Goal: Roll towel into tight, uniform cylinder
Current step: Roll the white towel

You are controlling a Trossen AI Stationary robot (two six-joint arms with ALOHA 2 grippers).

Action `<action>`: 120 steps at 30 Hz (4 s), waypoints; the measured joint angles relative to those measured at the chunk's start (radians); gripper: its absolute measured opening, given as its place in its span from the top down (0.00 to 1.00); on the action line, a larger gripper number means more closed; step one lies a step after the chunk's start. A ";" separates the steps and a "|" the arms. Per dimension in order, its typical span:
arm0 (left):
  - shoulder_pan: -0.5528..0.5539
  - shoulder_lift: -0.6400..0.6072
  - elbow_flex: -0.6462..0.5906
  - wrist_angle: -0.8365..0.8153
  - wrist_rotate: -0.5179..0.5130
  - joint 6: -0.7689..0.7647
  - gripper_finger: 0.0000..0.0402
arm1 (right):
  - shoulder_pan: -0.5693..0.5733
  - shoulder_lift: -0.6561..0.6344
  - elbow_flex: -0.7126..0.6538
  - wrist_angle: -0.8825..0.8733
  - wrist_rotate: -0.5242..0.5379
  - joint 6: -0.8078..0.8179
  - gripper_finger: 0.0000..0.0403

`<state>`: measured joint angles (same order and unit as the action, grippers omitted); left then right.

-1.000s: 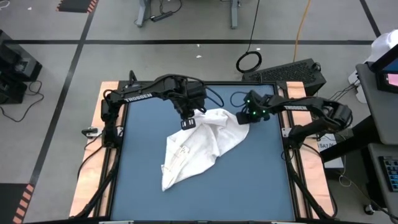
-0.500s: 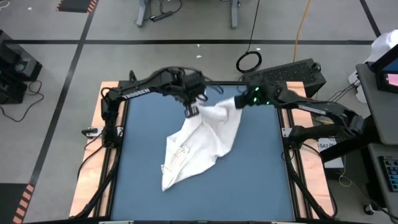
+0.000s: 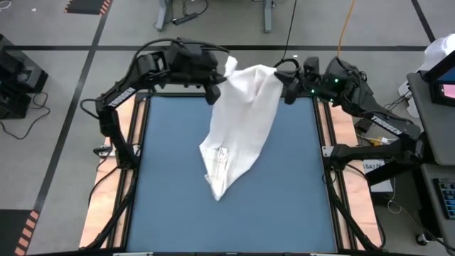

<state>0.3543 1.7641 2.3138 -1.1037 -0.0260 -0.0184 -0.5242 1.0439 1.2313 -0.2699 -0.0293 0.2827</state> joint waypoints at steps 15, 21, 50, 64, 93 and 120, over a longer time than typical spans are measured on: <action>-0.061 0.079 -0.003 -0.189 0.069 -0.206 0.97 | 0.263 0.070 0.000 -0.150 -0.002 -0.038 1.00; -0.133 0.103 -0.065 -0.197 0.263 -0.205 0.90 | 0.366 0.072 0.000 -0.308 -0.002 -0.032 1.00; -0.188 0.098 -0.650 0.131 0.413 0.040 0.35 | 0.653 0.288 0.000 -0.759 0.013 0.125 1.00; -0.214 0.111 -0.847 0.499 0.306 0.028 0.37 | 0.653 0.218 0.000 -0.784 0.091 0.123 1.00; -0.290 0.192 -0.976 0.797 0.217 0.320 0.59 | 0.648 0.097 0.000 -0.847 0.164 0.038 1.00; -0.305 -0.181 -0.750 0.460 -0.278 0.196 0.99 | 0.803 0.145 -0.001 -0.700 0.285 0.277 0.76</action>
<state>0.0495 1.5829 1.5635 -0.6440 -0.3041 0.1772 0.2789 1.1884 1.2304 -0.9697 0.2559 0.5601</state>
